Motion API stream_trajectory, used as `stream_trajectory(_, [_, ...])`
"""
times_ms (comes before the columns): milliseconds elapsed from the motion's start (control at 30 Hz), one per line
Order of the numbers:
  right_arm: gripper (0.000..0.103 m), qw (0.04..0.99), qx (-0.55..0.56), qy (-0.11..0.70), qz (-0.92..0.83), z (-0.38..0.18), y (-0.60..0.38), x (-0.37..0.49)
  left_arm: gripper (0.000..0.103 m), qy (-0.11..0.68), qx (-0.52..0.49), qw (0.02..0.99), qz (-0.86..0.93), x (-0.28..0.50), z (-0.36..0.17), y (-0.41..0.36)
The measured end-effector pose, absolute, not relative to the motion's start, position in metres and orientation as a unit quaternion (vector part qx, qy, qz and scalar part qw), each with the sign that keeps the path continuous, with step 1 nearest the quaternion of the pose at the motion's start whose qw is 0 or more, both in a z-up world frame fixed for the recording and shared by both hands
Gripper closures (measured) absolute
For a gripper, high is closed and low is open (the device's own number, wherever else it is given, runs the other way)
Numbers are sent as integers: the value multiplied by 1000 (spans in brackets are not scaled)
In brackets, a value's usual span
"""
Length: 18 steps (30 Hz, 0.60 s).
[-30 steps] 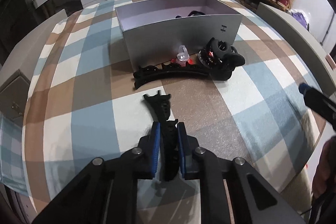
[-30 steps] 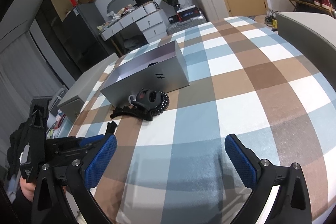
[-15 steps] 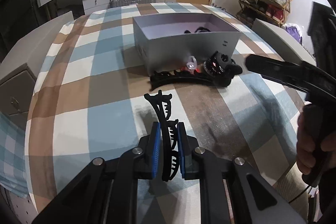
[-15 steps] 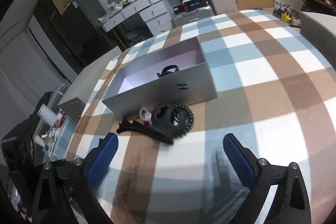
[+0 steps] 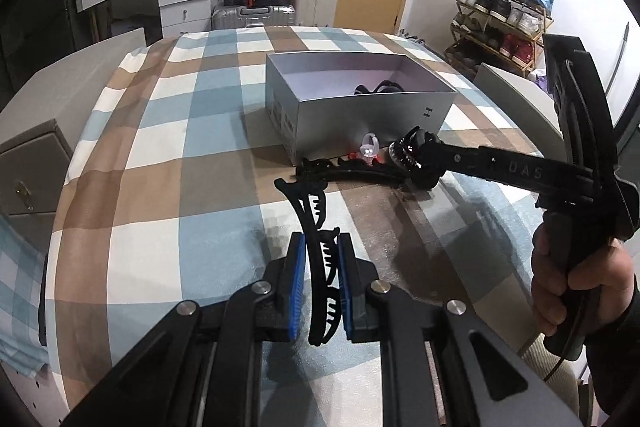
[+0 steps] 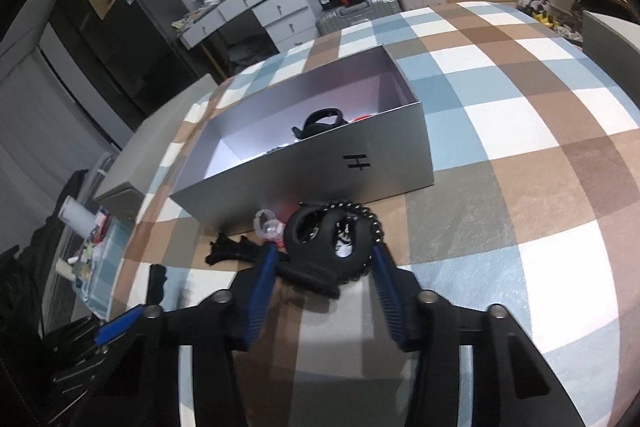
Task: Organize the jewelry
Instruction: 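Grasp a black claw clip with the left gripper while the right gripper grasps the black round clip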
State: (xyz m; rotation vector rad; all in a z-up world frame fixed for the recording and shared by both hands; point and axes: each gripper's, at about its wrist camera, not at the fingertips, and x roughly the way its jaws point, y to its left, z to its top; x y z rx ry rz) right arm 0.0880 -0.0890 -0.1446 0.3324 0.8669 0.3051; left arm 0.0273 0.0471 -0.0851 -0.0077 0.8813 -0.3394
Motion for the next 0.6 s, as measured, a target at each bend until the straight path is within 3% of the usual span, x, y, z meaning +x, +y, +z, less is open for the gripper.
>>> stream_trajectory(600, [58, 878, 205, 392, 184, -149, -108, 47, 92, 416, -8, 894, -165, 21, -76, 43])
